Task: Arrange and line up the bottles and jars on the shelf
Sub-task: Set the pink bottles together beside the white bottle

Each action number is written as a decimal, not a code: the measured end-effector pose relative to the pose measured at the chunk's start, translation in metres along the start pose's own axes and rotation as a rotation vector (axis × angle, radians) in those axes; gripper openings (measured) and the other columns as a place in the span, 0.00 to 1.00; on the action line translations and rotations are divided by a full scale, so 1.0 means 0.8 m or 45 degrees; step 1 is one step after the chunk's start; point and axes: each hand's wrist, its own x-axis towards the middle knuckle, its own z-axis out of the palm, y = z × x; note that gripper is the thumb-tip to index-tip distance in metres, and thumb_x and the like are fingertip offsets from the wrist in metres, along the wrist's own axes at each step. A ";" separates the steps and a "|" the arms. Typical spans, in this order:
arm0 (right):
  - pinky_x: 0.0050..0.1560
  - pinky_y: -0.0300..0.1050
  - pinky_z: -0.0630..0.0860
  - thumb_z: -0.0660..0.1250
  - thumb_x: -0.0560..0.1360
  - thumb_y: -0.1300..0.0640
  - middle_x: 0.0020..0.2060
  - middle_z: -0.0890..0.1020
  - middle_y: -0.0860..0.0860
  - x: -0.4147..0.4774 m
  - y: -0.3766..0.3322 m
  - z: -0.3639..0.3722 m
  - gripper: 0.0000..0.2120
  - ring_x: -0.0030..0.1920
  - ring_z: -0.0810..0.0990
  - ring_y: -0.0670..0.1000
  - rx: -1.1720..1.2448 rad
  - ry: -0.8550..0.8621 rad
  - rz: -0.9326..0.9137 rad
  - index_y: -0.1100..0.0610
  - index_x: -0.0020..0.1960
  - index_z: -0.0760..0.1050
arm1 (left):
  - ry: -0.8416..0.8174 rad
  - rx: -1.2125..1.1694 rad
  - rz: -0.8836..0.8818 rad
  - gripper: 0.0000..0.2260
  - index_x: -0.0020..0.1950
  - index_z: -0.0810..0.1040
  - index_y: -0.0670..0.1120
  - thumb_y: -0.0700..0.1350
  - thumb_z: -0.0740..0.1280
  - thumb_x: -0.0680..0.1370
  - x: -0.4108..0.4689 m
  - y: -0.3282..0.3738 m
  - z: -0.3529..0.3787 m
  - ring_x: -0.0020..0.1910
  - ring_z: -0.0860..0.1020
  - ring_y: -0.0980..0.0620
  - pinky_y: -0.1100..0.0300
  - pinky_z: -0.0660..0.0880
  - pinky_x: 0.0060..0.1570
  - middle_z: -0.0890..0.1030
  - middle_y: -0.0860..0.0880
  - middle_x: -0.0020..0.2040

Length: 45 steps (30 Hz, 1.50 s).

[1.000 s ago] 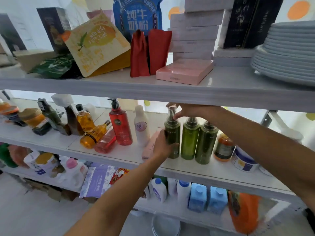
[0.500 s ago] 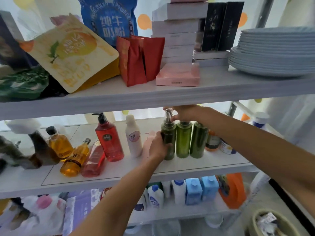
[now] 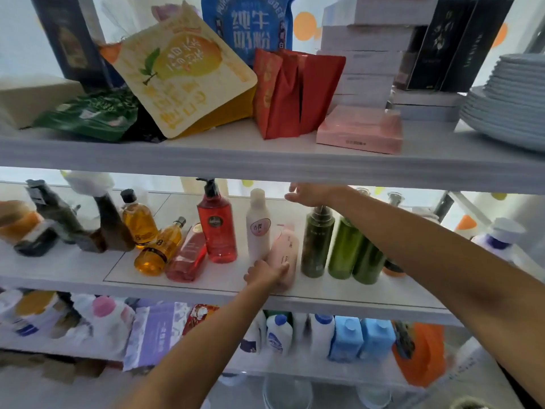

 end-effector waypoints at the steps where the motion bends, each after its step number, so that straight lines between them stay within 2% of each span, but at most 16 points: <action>1: 0.65 0.48 0.68 0.56 0.80 0.47 0.62 0.76 0.55 0.003 -0.002 0.003 0.21 0.62 0.74 0.55 -0.084 -0.017 0.002 0.60 0.65 0.71 | -0.100 -0.113 -0.021 0.31 0.69 0.66 0.42 0.59 0.68 0.73 0.001 0.002 -0.003 0.63 0.73 0.41 0.48 0.71 0.65 0.73 0.41 0.66; 5: 0.56 0.50 0.72 0.58 0.79 0.47 0.58 0.78 0.55 0.010 -0.016 0.016 0.18 0.57 0.76 0.57 -0.457 0.045 -0.027 0.60 0.59 0.73 | -0.235 -0.332 -0.048 0.30 0.70 0.66 0.43 0.53 0.71 0.73 0.003 0.010 -0.011 0.61 0.76 0.40 0.45 0.75 0.61 0.74 0.40 0.65; 7: 0.53 0.49 0.72 0.58 0.79 0.49 0.57 0.77 0.55 0.011 -0.032 0.027 0.16 0.57 0.77 0.57 -0.512 0.133 -0.054 0.60 0.57 0.74 | -0.280 -0.384 -0.056 0.29 0.68 0.68 0.42 0.50 0.73 0.72 0.009 0.010 -0.013 0.60 0.77 0.40 0.45 0.76 0.59 0.75 0.40 0.64; 10: 0.55 0.48 0.72 0.56 0.79 0.55 0.61 0.75 0.57 0.017 -0.056 0.057 0.16 0.61 0.75 0.58 -0.269 0.123 -0.088 0.62 0.63 0.72 | -0.397 -0.414 -0.092 0.31 0.67 0.68 0.41 0.48 0.76 0.69 0.019 0.009 -0.014 0.61 0.76 0.40 0.45 0.77 0.58 0.75 0.40 0.64; 13: 0.63 0.47 0.70 0.55 0.78 0.63 0.65 0.73 0.60 0.025 -0.062 0.080 0.18 0.65 0.72 0.58 -0.002 0.058 0.060 0.65 0.67 0.69 | -0.462 -0.354 -0.103 0.33 0.67 0.66 0.42 0.50 0.77 0.68 0.027 0.009 -0.011 0.58 0.78 0.42 0.50 0.79 0.50 0.75 0.40 0.63; 17: 0.67 0.49 0.67 0.53 0.77 0.66 0.69 0.69 0.61 0.024 -0.054 0.102 0.21 0.69 0.68 0.59 0.169 0.056 0.296 0.66 0.70 0.64 | -0.517 -0.293 -0.097 0.31 0.66 0.65 0.43 0.52 0.74 0.70 0.033 0.008 -0.014 0.45 0.78 0.47 0.55 0.77 0.37 0.75 0.42 0.58; 19: 0.68 0.49 0.67 0.53 0.77 0.67 0.70 0.68 0.61 0.022 -0.050 0.110 0.21 0.69 0.68 0.59 0.187 0.038 0.371 0.67 0.71 0.62 | -0.536 -0.303 -0.076 0.30 0.65 0.64 0.43 0.51 0.74 0.71 0.038 0.006 -0.020 0.45 0.77 0.46 0.53 0.78 0.45 0.74 0.42 0.56; 22: 0.69 0.48 0.64 0.53 0.78 0.67 0.71 0.67 0.61 0.022 -0.048 0.115 0.21 0.71 0.66 0.58 0.197 0.027 0.424 0.67 0.71 0.61 | -0.638 -0.450 -0.130 0.30 0.65 0.65 0.42 0.49 0.75 0.70 0.042 -0.004 -0.028 0.57 0.78 0.42 0.48 0.77 0.58 0.76 0.40 0.61; 24: 0.69 0.48 0.65 0.53 0.78 0.67 0.71 0.66 0.61 0.023 -0.050 0.114 0.22 0.71 0.66 0.58 0.205 0.043 0.442 0.66 0.72 0.61 | -0.725 -0.608 -0.143 0.29 0.66 0.67 0.42 0.47 0.75 0.70 0.039 -0.016 -0.031 0.55 0.79 0.42 0.48 0.78 0.56 0.78 0.40 0.59; 26: 0.67 0.49 0.68 0.54 0.77 0.66 0.70 0.66 0.62 0.025 -0.054 0.111 0.23 0.68 0.68 0.59 0.212 0.069 0.449 0.66 0.72 0.60 | -0.753 -0.710 -0.089 0.26 0.65 0.70 0.41 0.44 0.75 0.71 0.035 -0.028 -0.031 0.50 0.80 0.44 0.50 0.80 0.49 0.80 0.41 0.55; 28: 0.68 0.51 0.68 0.55 0.78 0.64 0.70 0.65 0.62 0.026 -0.057 0.108 0.23 0.69 0.67 0.60 0.187 0.112 0.448 0.65 0.72 0.59 | -0.713 -0.731 0.000 0.25 0.63 0.72 0.40 0.43 0.75 0.70 0.032 -0.036 -0.030 0.50 0.80 0.45 0.54 0.81 0.44 0.80 0.41 0.56; 31: 0.70 0.51 0.63 0.54 0.77 0.64 0.71 0.62 0.61 0.025 -0.059 0.104 0.24 0.71 0.61 0.60 0.119 0.163 0.453 0.65 0.72 0.58 | -0.611 -0.726 0.120 0.25 0.61 0.73 0.40 0.42 0.77 0.68 0.026 -0.044 -0.024 0.54 0.79 0.44 0.52 0.80 0.52 0.80 0.42 0.58; 33: 0.70 0.52 0.63 0.55 0.77 0.62 0.70 0.62 0.61 0.022 -0.060 0.099 0.24 0.71 0.60 0.60 0.074 0.177 0.457 0.64 0.72 0.58 | -0.559 -0.729 0.174 0.25 0.59 0.70 0.41 0.41 0.77 0.67 0.023 -0.048 -0.020 0.56 0.78 0.44 0.52 0.79 0.52 0.79 0.44 0.57; 39: 0.66 0.52 0.68 0.59 0.75 0.61 0.68 0.69 0.58 0.014 -0.066 0.074 0.24 0.68 0.68 0.58 0.048 0.176 0.410 0.61 0.70 0.63 | -0.422 -0.622 0.273 0.24 0.54 0.64 0.48 0.34 0.75 0.68 0.022 -0.044 -0.021 0.56 0.73 0.47 0.47 0.78 0.57 0.74 0.48 0.55; 42: 0.58 0.47 0.72 0.62 0.75 0.61 0.60 0.77 0.57 0.012 -0.066 0.058 0.16 0.60 0.75 0.57 0.071 0.241 0.383 0.62 0.62 0.74 | -0.352 -0.587 0.314 0.24 0.55 0.63 0.49 0.34 0.73 0.69 0.027 -0.041 -0.026 0.55 0.72 0.49 0.49 0.77 0.57 0.72 0.49 0.55; 45: 0.50 0.44 0.71 0.65 0.76 0.60 0.52 0.81 0.58 0.012 -0.070 0.046 0.08 0.54 0.78 0.57 0.117 0.303 0.336 0.64 0.51 0.79 | -0.277 -0.538 0.364 0.23 0.57 0.62 0.49 0.35 0.72 0.70 0.031 -0.032 -0.025 0.55 0.70 0.50 0.51 0.75 0.58 0.71 0.50 0.55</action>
